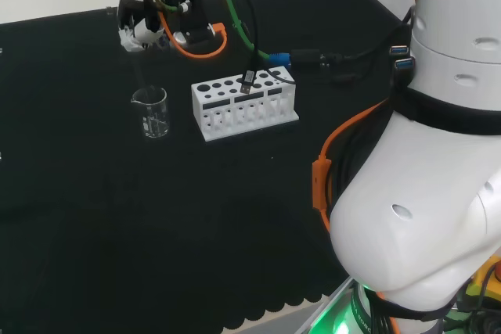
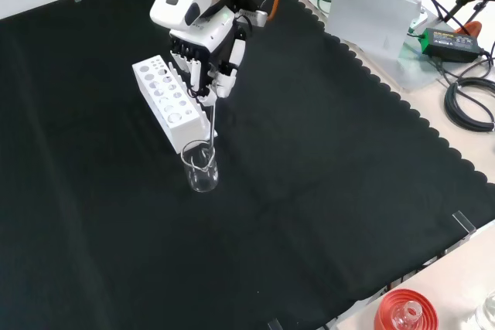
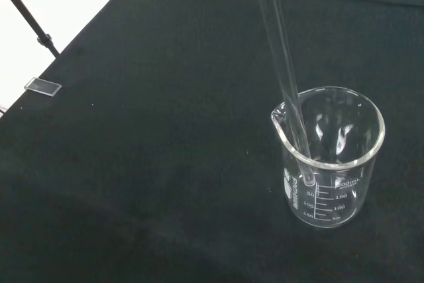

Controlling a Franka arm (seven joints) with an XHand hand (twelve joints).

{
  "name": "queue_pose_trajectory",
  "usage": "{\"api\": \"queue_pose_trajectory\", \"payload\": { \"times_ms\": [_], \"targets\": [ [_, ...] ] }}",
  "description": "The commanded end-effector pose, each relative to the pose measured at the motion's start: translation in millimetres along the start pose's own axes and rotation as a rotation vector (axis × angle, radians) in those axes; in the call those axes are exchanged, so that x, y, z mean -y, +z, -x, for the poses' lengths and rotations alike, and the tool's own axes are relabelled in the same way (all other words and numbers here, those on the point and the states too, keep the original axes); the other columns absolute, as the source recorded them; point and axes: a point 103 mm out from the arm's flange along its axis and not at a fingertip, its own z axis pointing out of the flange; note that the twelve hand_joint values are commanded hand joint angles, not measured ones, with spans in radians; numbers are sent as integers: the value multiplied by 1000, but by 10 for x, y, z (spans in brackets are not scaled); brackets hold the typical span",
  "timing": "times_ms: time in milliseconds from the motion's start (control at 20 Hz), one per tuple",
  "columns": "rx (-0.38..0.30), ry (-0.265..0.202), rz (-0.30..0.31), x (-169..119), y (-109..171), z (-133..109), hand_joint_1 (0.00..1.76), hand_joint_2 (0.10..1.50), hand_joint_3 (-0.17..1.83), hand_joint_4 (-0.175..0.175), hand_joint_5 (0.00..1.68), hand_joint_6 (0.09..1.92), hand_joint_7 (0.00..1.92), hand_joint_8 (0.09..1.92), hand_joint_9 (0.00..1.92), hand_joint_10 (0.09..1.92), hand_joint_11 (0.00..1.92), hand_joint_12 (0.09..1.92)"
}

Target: Put the glass rod back on the white test tube rack.

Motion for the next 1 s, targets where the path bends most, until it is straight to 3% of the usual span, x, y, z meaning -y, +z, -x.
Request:
{"api": "queue_pose_trajectory", "payload": {
  "times_ms": [50, 600, 1000],
  "targets": [
    [2, -1, 0, 16, -18, -21, 1196, 1121, -175, -175, 1150, 761, 1649, 379, 1776, 252, 1596, 790],
    [-1, 20, 10, 70, -59, 114, 1196, 1121, -175, -175, 1151, 758, 1650, 377, 1776, 252, 1596, 790],
    [1, 31, 52, 138, -373, 168, 1196, 1121, -175, -175, 1152, 757, 1650, 376, 1777, 252, 1596, 790]
  ]
}}
